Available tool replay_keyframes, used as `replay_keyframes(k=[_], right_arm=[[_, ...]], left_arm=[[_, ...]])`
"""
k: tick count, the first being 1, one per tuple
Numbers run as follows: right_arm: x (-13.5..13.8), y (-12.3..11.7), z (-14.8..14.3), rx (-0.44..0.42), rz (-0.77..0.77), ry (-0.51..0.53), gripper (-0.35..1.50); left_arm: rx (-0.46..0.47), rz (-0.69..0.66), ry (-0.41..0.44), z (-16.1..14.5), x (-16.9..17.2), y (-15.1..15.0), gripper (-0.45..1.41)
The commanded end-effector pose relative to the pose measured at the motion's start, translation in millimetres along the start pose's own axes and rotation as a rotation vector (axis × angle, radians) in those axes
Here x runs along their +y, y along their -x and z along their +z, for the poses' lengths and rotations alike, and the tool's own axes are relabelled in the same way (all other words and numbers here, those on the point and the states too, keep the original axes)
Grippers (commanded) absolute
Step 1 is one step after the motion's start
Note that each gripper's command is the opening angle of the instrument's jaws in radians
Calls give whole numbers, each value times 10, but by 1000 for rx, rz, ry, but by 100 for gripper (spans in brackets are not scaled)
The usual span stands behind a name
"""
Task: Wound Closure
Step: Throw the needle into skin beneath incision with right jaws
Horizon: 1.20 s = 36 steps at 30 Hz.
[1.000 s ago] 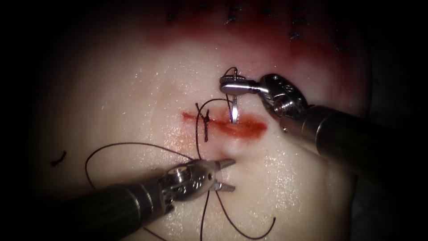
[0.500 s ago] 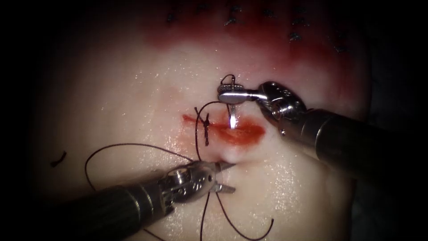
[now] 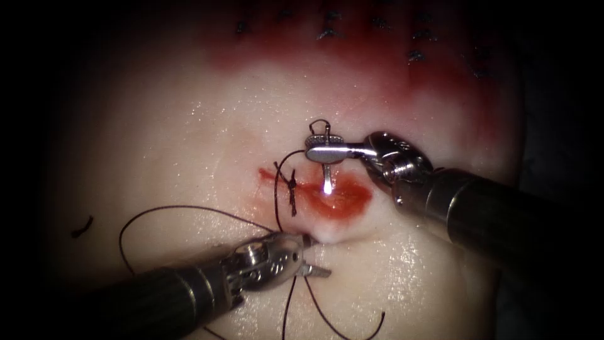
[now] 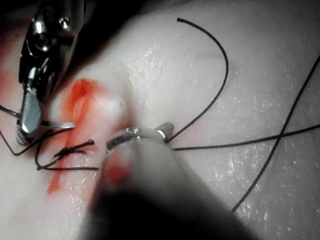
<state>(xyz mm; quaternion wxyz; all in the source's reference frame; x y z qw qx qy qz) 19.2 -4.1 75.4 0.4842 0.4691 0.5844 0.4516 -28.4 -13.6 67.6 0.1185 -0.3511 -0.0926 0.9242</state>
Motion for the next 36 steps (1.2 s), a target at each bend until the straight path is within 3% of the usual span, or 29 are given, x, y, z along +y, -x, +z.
replay_keyframes(k=[1,24,27,29,31,32,34,35,36], right_arm=[[4,2,7,-3,24,-4,-35],[-20,30,18,-45,412,-38,-35],[-18,13,19,65,409,46,-35],[-16,7,17,78,393,59,-35],[-9,-7,13,116,370,69,31],[-9,-7,13,116,370,69,31],[0,-16,9,157,301,75,96],[2,-18,7,167,289,87,115],[4,-21,6,174,265,98,116]], left_arm=[[1,0,0,8,-3,-2,55],[-2,0,-3,7,-4,-2,55],[-3,-1,-4,6,-3,-2,55],[-3,-1,-4,6,-2,-3,55],[-3,-1,-2,3,1,-4,55],[-3,-1,-2,3,1,-4,55],[0,-2,0,-4,6,-4,57],[7,-4,-4,-6,6,-5,57],[19,-12,-11,-9,6,-6,58]])
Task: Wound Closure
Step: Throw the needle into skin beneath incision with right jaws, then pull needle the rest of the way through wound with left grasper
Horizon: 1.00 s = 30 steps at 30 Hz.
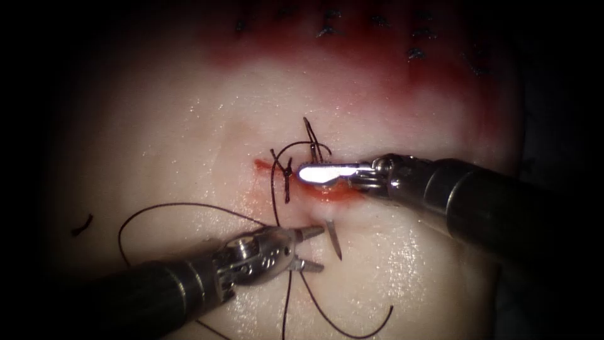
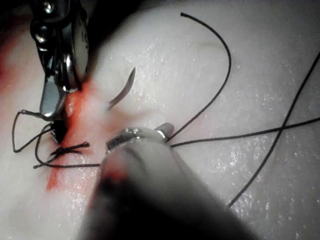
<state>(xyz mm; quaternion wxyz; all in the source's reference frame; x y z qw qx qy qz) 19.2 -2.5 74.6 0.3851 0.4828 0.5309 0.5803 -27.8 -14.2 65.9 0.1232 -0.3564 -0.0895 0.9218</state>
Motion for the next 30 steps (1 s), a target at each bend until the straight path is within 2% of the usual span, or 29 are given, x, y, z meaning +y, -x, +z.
replay_keyframes(k=[1,5,8,12,15,16,20,26,30], right_arm=[[9,-9,2,7,-52,8,118],[9,-27,-14,26,-116,33,121],[3,-51,-36,36,-212,59,125],[-2,-67,-52,40,-281,78,125],[-4,-79,-67,3,-364,123,121],[-2,-78,-82,-65,-410,167,123],[-1,-75,-86,-64,-413,160,115],[1,-71,-87,-50,-417,147,110],[6,-62,-90,-42,-426,137,110]], left_arm=[[13,-2,-11,4,-3,-2,59],[109,66,-74,-16,-4,-10,65],[171,128,-128,-30,-7,-19,68],[192,158,-155,-32,-11,-24,69],[199,222,-183,-28,-17,-32,72],[198,227,-184,-28,-17,-32,73],[198,309,-181,-14,-29,-40,77],[186,342,-168,-6,-41,-38,71],[188,373,-112,-3,-51,-33,62]])
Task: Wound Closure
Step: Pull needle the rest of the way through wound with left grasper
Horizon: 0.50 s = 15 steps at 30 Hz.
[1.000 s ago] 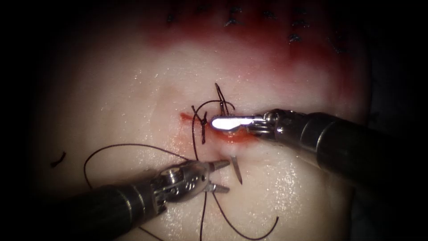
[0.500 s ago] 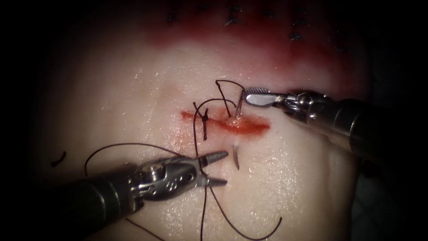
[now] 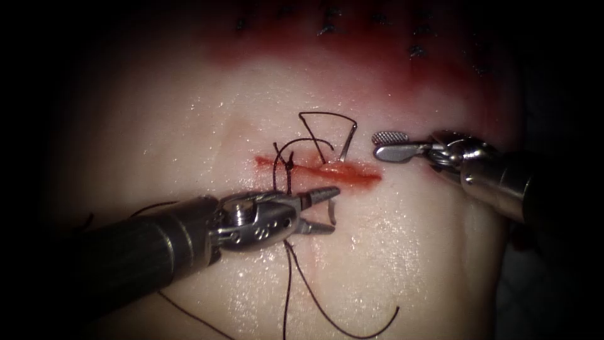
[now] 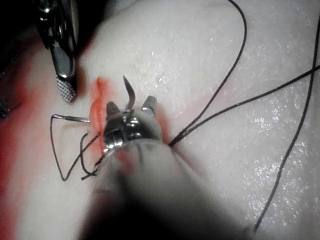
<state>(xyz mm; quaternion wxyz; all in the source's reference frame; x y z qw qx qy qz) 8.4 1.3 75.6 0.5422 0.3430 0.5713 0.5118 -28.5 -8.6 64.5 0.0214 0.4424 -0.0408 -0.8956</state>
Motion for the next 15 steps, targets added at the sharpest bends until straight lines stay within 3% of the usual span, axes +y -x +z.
replay_keyframes(k=[1,4,5,7,9,12,15], right_arm=[[7,6,5,-1,-2,-5,110],[8,9,-1,-4,-6,-13,105],[9,8,-5,0,-5,-20,98],[9,7,-7,1,-4,-24,96],[9,7,-9,2,-3,-26,96],[9,7,-9,4,-9,-28,98],[10,7,-9,10,-8,-31,94]], left_arm=[[20,4,28,8,-4,2,59],[55,25,131,10,-5,5,39],[63,39,188,10,-3,4,4],[85,51,222,9,-3,3,-24],[100,61,230,9,-2,2,-11],[127,77,242,11,-3,-1,50],[137,85,248,15,-3,-4,61]])
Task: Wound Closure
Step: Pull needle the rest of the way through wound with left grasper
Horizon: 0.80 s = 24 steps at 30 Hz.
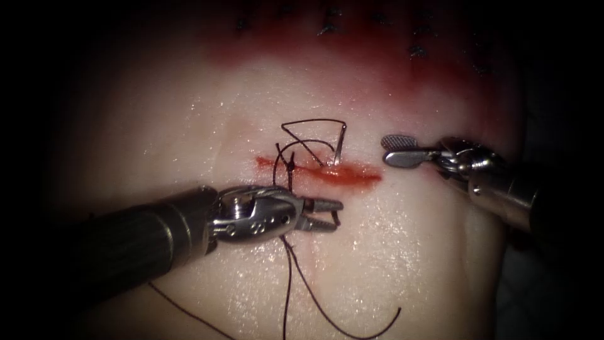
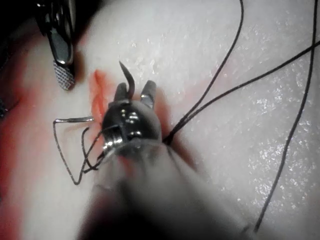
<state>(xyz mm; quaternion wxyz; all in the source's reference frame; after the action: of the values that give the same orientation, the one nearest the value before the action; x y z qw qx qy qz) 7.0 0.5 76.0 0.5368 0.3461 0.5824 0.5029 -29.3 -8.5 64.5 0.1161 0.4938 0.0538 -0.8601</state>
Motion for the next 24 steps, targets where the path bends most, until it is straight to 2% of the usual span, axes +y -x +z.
replay_keyframes(k=[1,8,10,12,13,18,20,22,23,24], right_arm=[[6,1,7,6,1,-4,94],[6,3,7,14,0,-16,79],[6,4,7,15,-2,-16,78],[6,6,7,17,-3,-18,76],[6,7,7,18,-4,-18,74],[7,12,5,22,-33,-20,61],[7,11,5,25,-168,-15,58],[7,5,6,35,-388,-5,44],[7,2,7,36,-427,-2,46],[7,-1,7,36,-453,-4,56]], left_arm=[[2,10,-1,9,-5,0,65],[-4,11,-7,17,-8,-2,69],[-10,8,-10,16,-9,2,51],[-10,-7,-10,15,-9,5,-1],[1,-11,-5,15,-10,6,-35],[97,-147,71,12,-16,17,-35],[138,-212,66,11,-15,18,-35],[174,-264,70,10,-11,15,-35],[201,-298,80,10,-10,12,-35],[222,-322,85,9,-9,10,-35]])
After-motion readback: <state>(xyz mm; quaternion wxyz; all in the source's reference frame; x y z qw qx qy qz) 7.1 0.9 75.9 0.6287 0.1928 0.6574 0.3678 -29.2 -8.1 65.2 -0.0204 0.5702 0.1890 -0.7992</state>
